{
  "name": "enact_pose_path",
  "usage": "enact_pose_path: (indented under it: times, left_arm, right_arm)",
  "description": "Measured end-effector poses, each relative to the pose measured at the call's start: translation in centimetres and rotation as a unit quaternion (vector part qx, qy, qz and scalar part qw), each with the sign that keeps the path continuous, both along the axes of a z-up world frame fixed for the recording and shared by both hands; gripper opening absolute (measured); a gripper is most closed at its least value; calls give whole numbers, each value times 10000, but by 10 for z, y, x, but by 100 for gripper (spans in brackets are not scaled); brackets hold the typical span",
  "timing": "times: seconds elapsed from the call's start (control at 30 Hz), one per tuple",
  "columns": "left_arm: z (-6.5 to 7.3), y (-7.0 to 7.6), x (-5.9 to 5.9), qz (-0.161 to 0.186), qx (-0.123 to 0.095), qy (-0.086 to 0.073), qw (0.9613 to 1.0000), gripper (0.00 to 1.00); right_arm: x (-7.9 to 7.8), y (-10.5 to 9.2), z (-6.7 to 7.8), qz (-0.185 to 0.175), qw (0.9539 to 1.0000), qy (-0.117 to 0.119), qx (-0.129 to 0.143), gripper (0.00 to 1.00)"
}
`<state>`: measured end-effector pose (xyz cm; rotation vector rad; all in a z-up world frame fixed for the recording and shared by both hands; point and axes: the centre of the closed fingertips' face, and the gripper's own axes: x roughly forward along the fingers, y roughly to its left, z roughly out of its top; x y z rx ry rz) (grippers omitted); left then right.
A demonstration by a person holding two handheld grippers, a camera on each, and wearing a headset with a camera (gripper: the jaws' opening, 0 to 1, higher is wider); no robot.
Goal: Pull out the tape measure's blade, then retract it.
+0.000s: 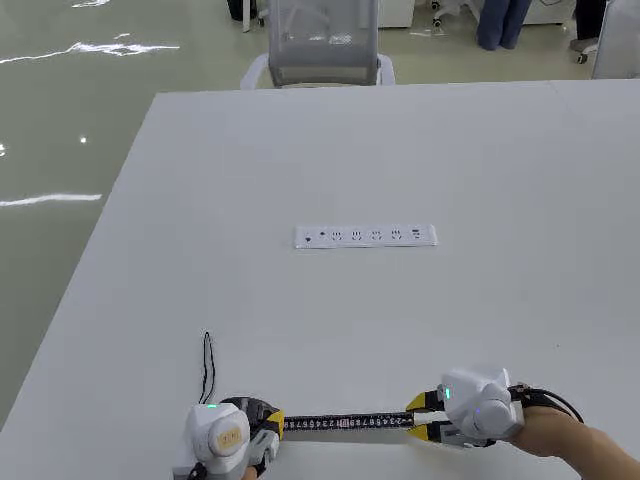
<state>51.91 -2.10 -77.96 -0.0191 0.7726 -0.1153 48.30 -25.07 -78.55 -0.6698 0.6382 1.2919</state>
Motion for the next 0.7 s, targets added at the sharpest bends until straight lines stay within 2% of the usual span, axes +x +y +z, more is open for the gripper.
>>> enact_pose_path:
  times: [0.7]
  left_arm:
    - [0,1,0,-28,-16,44,10000,60]
  right_arm:
    - [0,10,0,14,10000,35,39,13]
